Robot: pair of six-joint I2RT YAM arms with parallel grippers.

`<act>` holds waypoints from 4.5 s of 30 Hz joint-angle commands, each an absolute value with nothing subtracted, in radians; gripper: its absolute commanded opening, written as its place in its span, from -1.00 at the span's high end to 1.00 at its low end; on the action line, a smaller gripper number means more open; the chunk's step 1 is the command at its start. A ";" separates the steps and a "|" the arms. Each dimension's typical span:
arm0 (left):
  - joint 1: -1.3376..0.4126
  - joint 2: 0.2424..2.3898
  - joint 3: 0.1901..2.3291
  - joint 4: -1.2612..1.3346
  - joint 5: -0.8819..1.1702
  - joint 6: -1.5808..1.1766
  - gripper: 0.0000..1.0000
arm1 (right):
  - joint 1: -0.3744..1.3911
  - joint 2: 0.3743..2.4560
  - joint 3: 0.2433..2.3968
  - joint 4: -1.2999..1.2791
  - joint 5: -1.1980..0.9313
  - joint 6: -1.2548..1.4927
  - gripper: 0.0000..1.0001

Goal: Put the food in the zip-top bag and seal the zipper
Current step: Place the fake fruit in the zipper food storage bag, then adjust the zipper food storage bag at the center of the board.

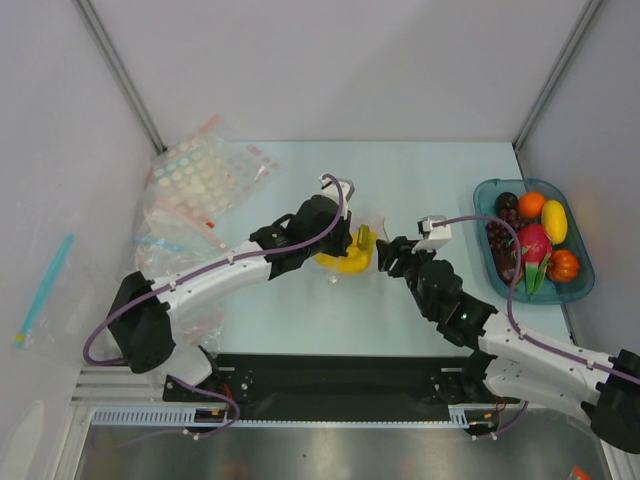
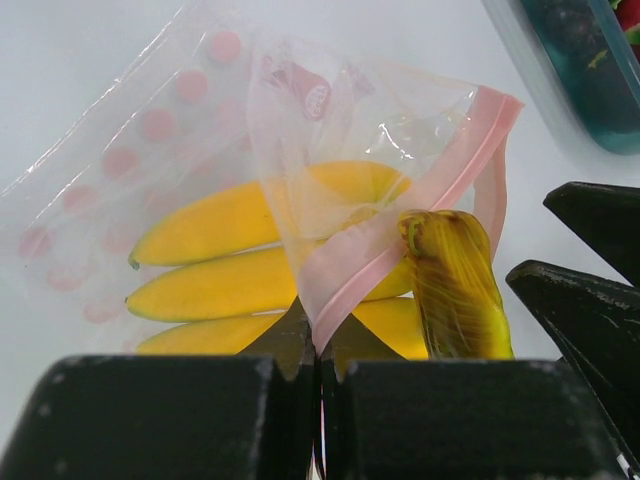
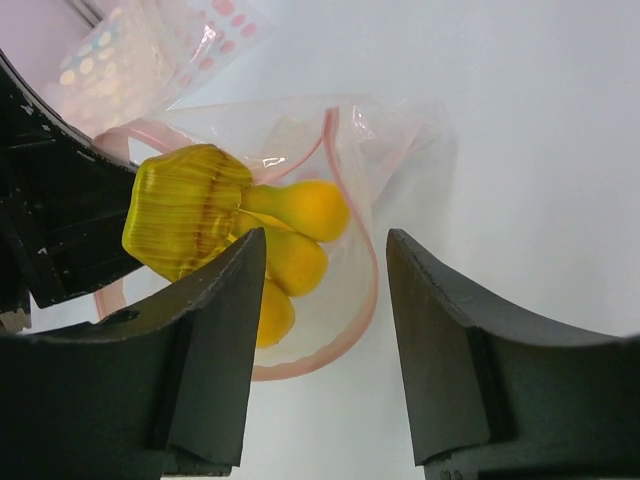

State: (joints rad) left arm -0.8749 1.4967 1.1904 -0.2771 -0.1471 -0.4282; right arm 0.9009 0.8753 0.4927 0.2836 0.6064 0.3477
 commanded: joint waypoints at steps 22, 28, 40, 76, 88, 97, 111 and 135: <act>-0.880 1.509 1.189 -0.218 -0.097 -0.419 0.99 | 0.896 0.893 0.560 0.397 0.373 0.311 -0.58; -0.885 1.502 1.184 -0.213 -0.095 -0.416 1.00 | 0.900 0.919 0.572 0.387 0.371 0.314 -0.55; -0.884 1.502 1.190 -0.219 -0.094 -0.433 0.99 | 0.902 0.910 0.566 0.390 0.232 0.245 0.13; -0.930 1.513 1.190 -0.201 -0.081 -0.357 0.99 | 0.690 0.870 0.511 0.426 -0.043 0.269 -0.40; -0.936 1.463 1.198 -0.232 -0.155 -0.357 0.99 | 0.675 0.929 0.522 0.433 -0.213 0.276 -0.38; -0.888 1.463 1.193 -0.232 -0.152 -0.377 0.99 | 0.672 0.951 0.518 0.500 -0.400 0.291 -0.35; -0.871 1.411 1.177 -0.232 -0.186 -0.367 0.99 | 0.683 1.100 0.615 0.437 -0.546 0.282 -0.33; -0.865 1.413 1.189 -0.293 -0.383 -0.423 0.99 | 0.837 0.943 0.646 0.145 0.264 0.359 -0.31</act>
State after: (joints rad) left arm -0.8742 1.4509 1.1732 -0.2897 -0.2951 -0.3851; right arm 0.8116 0.9012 0.5854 0.2481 0.0525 0.3035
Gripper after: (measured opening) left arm 0.006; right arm 0.650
